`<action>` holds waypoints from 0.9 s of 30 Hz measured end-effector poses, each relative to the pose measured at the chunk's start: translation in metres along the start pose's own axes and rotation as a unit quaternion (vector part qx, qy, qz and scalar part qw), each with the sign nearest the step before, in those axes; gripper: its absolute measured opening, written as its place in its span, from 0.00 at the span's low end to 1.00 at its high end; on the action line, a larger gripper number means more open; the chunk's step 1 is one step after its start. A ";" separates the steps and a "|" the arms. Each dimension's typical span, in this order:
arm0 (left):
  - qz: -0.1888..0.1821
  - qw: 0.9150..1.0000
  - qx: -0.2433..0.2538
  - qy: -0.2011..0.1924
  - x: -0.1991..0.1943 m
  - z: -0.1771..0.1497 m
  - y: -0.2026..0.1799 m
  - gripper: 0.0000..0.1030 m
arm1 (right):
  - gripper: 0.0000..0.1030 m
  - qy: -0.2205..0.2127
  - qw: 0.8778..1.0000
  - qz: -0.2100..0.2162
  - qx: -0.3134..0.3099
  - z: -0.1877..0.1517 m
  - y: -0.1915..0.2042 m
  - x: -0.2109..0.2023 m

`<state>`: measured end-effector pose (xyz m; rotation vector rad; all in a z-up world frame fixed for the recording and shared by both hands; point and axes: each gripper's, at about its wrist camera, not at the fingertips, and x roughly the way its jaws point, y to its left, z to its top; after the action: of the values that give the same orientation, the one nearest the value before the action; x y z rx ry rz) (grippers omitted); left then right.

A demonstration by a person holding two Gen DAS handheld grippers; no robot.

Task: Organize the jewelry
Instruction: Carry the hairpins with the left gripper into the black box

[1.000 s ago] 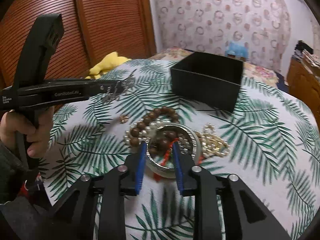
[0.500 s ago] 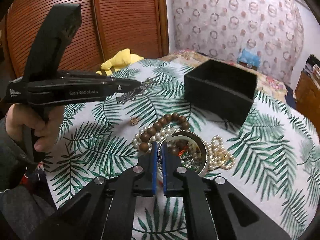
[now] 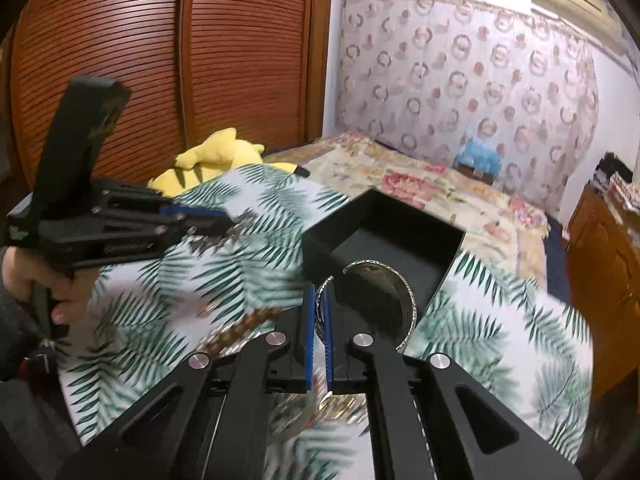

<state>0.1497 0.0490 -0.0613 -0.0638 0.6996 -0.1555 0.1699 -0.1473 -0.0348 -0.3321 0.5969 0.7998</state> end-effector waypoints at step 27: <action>0.028 0.999 0.029 0.013 0.051 0.068 -0.021 0.05 | 0.11 0.022 0.998 -0.030 0.049 0.009 -0.067 0.046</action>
<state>0.2294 0.0202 -0.0398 0.0137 0.7218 -0.1228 0.2487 -0.1609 -0.0519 -0.2784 0.6624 0.7037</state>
